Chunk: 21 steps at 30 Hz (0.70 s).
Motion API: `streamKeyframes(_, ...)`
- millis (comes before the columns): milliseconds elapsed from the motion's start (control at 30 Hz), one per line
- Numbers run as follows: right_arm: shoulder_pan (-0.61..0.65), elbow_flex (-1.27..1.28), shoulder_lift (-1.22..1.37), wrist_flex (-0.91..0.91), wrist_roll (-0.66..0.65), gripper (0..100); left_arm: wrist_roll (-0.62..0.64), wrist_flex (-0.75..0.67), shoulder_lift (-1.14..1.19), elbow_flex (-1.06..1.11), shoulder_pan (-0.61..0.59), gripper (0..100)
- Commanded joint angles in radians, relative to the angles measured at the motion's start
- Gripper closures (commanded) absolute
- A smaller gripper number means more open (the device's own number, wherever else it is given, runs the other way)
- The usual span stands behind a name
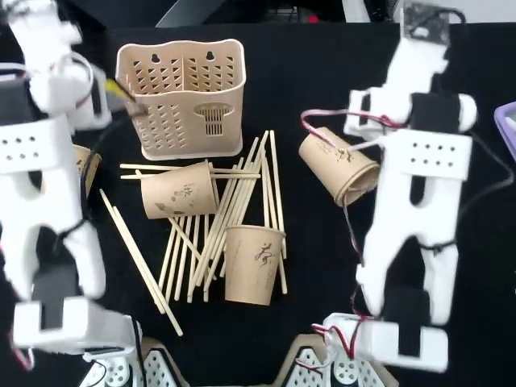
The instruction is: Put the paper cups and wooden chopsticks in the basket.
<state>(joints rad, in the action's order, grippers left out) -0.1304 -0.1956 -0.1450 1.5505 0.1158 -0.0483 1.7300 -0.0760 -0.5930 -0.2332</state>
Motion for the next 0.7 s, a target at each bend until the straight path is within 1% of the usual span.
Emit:
streamKeyframes(0,-0.017,0.251,-0.156,-0.12,0.014,75.3,-0.025,-0.138,-0.206,0.415,-0.015,77)
streamKeyframes(100,-0.018,0.524,-0.302,-0.299,0.025,75.4,-0.025,-0.307,-0.354,0.733,-0.039,77)
streamKeyframes(200,-0.009,0.759,-0.433,-0.451,0.077,75.4,-0.025,-0.479,-0.486,1.015,-0.058,77)
streamKeyframes(333,0.043,0.958,-0.529,-0.595,0.149,75.4,-0.017,-0.664,-0.628,1.291,-0.064,77)
streamKeyframes(400,0.041,0.995,-0.526,-0.638,0.175,75.4,-0.014,-0.707,-0.678,1.365,-0.056,77)
streamKeyframes(467,0.035,0.998,-0.51,-0.641,0.181,75.3,-0.014,-0.723,-0.709,1.406,-0.047,77)
streamKeyframes(600,0.037,0.997,-0.464,-0.651,0.21,75.2,-0.014,-0.724,-0.718,1.461,-0.019,77)
streamKeyframes(667,0.037,0.997,-0.43,-0.689,0.229,75.3,-0.014,-0.724,-0.721,1.497,-0.001,77)
